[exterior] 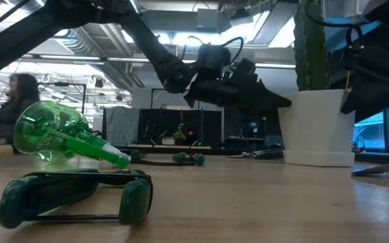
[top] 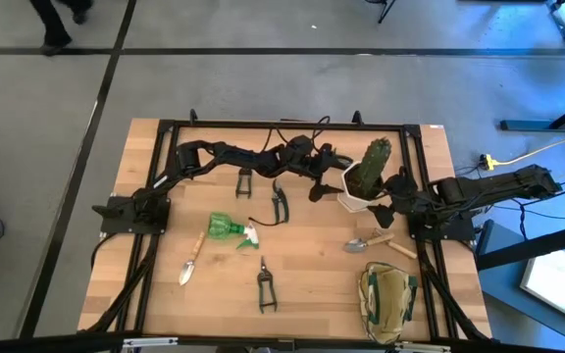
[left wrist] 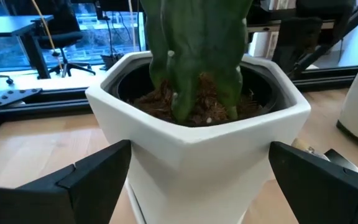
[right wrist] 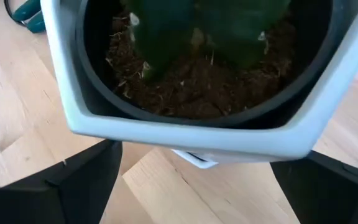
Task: Pick & Place Garden tools in Gardening bag
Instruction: Move the white vase to the right side of the table
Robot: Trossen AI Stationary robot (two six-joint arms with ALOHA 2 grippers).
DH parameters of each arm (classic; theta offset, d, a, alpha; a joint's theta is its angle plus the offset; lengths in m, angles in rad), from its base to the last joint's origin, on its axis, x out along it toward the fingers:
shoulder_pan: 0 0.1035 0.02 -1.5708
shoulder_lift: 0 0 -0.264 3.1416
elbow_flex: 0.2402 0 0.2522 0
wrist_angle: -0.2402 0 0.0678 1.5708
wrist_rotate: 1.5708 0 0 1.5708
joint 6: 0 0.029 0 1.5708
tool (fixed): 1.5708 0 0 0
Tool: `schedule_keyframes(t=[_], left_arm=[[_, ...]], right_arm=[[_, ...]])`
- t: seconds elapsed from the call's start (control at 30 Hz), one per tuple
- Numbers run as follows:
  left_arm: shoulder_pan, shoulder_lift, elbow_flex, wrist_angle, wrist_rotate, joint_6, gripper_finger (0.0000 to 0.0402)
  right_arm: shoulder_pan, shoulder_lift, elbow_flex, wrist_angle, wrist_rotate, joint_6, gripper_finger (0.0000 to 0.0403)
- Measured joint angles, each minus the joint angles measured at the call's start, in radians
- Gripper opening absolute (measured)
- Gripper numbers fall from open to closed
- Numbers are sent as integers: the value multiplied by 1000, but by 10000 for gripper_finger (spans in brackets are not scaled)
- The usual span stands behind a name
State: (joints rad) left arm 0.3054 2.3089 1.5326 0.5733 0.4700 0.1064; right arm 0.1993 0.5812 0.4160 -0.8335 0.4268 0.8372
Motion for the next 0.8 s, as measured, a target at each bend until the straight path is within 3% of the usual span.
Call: schedule_keyframes(t=[0.33,0.8], left_arm=[[-4,0,0,0,-6,-15,377],[-6,0,5,9,-25,-8,377]], right_arm=[[23,0,0,-57,12,124,399],[34,0,0,-57,18,140,399]])
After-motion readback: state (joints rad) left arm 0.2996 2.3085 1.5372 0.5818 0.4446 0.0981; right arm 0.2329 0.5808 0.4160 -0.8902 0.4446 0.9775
